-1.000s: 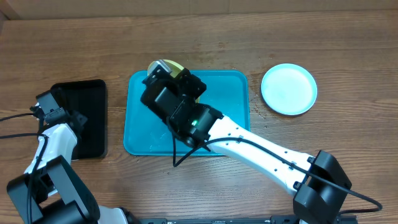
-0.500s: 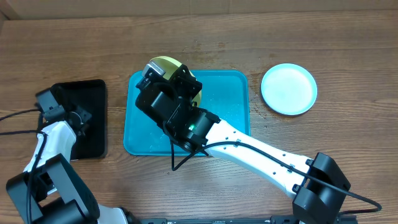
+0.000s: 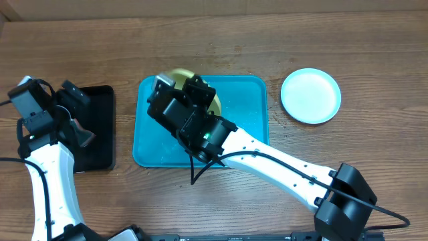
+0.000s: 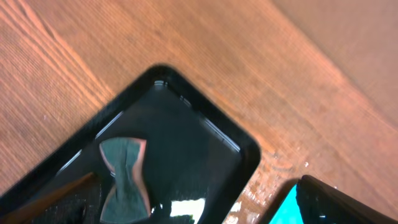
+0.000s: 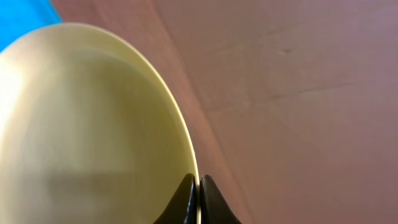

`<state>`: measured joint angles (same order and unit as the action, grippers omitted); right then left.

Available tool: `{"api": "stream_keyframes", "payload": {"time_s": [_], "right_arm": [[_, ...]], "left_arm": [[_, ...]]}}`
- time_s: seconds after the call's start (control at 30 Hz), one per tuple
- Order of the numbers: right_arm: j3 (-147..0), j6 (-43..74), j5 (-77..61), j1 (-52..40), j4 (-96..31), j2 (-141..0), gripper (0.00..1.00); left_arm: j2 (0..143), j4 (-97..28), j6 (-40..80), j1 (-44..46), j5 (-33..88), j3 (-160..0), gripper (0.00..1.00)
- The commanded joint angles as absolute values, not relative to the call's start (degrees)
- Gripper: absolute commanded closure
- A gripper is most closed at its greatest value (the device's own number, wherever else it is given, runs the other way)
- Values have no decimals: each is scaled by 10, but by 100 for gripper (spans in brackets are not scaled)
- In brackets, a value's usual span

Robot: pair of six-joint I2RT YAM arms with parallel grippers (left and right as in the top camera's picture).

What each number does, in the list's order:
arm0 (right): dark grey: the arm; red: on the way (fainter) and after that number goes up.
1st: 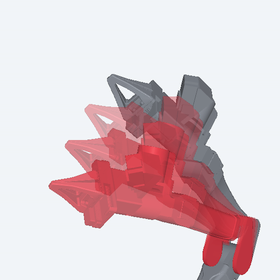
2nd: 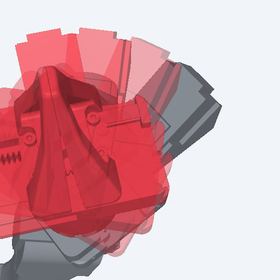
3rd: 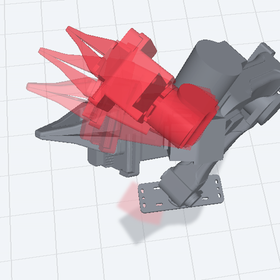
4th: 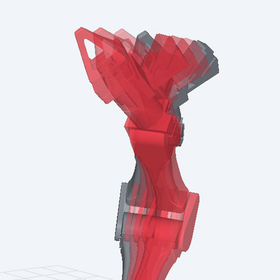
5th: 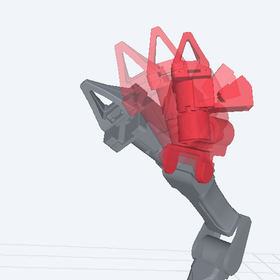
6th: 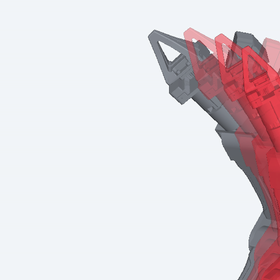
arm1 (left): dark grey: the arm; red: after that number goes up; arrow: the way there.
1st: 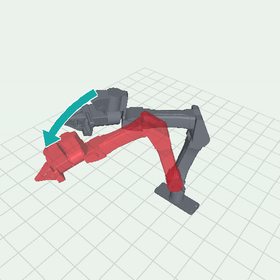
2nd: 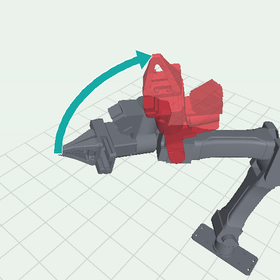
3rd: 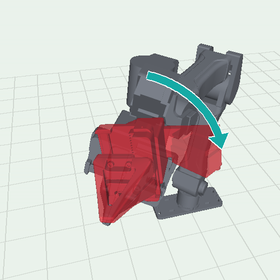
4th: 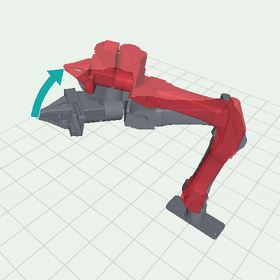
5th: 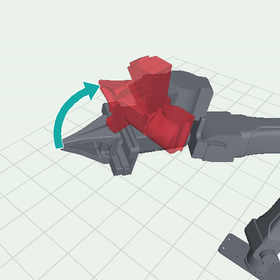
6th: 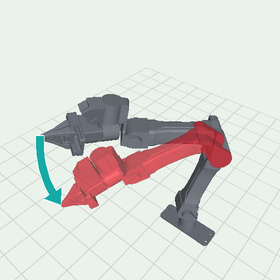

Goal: Clean dirty plates on tray and stack at the side
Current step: 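Lift the yellow-green plate with the right gripper, left arm retracting, then carry the yellow-green plate right and set it on the plate stack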

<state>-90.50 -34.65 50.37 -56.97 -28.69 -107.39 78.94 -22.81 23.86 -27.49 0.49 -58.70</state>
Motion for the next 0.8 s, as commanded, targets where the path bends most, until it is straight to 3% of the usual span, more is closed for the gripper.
{"api": "stream_keyframes", "payload": {"time_s": [0.0,0.1,0.2,0.37,0.5,0.67,0.77], "right_arm": [[-904,-321,543,-550,-241,-1065,96],[-905,-292,661,-529,-107,-1057,96],[-905,-199,592,-491,-136,-1054,96],[-904,-19,321,-387,-347,-1054,96],[-905,100,103,-275,-404,-1052,96],[-905,123,-178,-105,-439,-1046,96],[-904,121,-215,-15,-496,-1046,96]], "left_arm": [[796,-237,236,-277,16,-590,0],[796,-238,238,-277,15,-590,0],[796,-239,239,-277,16,-590,0],[796,-263,238,-277,30,-590,0],[796,-279,238,-277,30,-590,0],[796,-281,238,-277,30,-590,0],[796,-286,238,-277,30,-590,0]]}}
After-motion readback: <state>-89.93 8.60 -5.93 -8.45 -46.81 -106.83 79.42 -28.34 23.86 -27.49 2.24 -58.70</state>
